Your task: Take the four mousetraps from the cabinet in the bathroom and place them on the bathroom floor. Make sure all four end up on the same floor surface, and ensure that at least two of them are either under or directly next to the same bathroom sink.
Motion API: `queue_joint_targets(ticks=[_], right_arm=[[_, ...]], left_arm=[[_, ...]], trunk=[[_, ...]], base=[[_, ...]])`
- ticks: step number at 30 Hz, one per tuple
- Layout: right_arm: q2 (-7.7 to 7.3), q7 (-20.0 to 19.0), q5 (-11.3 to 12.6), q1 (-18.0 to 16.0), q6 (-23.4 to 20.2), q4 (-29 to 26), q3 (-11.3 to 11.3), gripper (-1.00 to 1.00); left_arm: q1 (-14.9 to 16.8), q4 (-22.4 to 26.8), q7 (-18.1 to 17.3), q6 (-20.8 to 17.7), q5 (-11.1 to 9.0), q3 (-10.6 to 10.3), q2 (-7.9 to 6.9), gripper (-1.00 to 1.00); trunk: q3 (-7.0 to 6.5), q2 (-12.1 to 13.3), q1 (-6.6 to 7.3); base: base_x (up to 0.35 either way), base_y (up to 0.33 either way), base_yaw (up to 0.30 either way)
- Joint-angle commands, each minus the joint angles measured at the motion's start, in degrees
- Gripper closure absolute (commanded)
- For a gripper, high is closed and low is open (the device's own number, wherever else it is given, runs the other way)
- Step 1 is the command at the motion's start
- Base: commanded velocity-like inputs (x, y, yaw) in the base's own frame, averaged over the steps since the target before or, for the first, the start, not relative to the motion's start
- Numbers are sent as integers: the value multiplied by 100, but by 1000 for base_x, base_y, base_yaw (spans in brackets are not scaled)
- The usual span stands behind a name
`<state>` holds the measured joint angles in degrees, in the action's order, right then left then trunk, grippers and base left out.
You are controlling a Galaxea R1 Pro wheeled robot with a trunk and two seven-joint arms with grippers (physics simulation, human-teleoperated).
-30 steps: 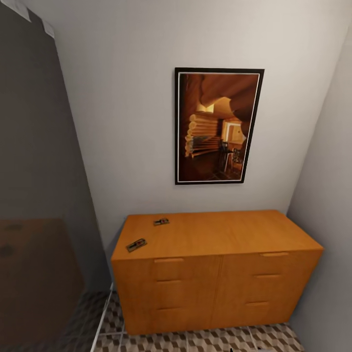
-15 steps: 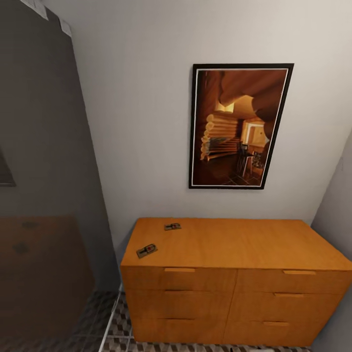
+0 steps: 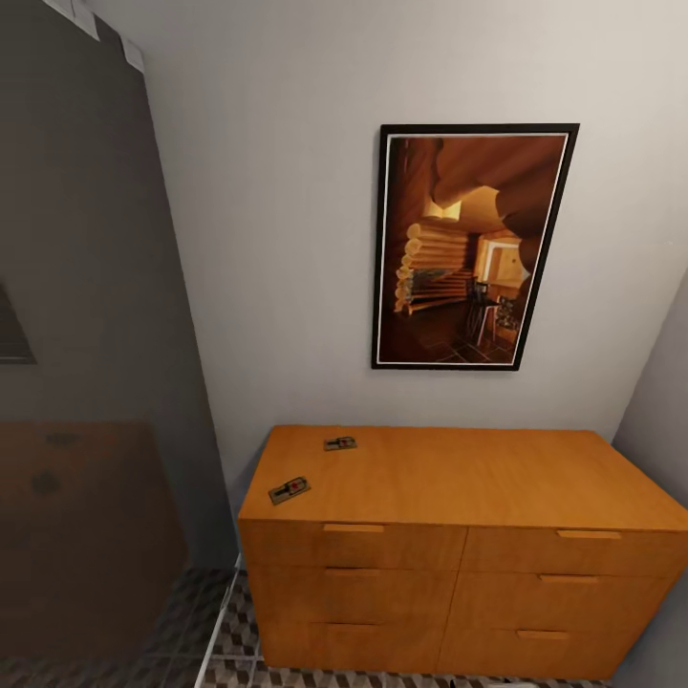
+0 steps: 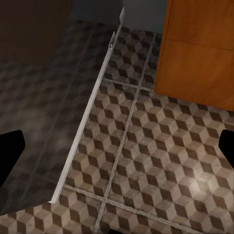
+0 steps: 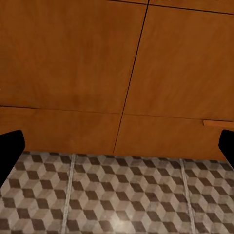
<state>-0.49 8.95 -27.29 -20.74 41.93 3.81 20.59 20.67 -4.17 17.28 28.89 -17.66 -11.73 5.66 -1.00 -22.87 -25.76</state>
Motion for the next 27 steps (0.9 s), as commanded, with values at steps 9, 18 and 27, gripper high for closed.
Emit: queue_joint_targets(ticks=[9, 18, 27], right_arm=[[-4, 36, -86, -9, 24, 16, 9, -100], [-1, 28, -255, -18, -88, -290, 9, -100], [101, 8, -498, -44, -1223, -1556, 17, -100]], left_arm=[[7, -23, -21, 54, -26, -56, 9, -100], [7, -4, -28, 66, -28, -65, -65, -100], [11, 495, -7, -97, 2, -87, -98, -100]], trunk=[[2, -5, -3], [2, -5, -3], [2, -5, -3]], base=[[0, 0, 0], [0, 0, 0], [0, 0, 0]])
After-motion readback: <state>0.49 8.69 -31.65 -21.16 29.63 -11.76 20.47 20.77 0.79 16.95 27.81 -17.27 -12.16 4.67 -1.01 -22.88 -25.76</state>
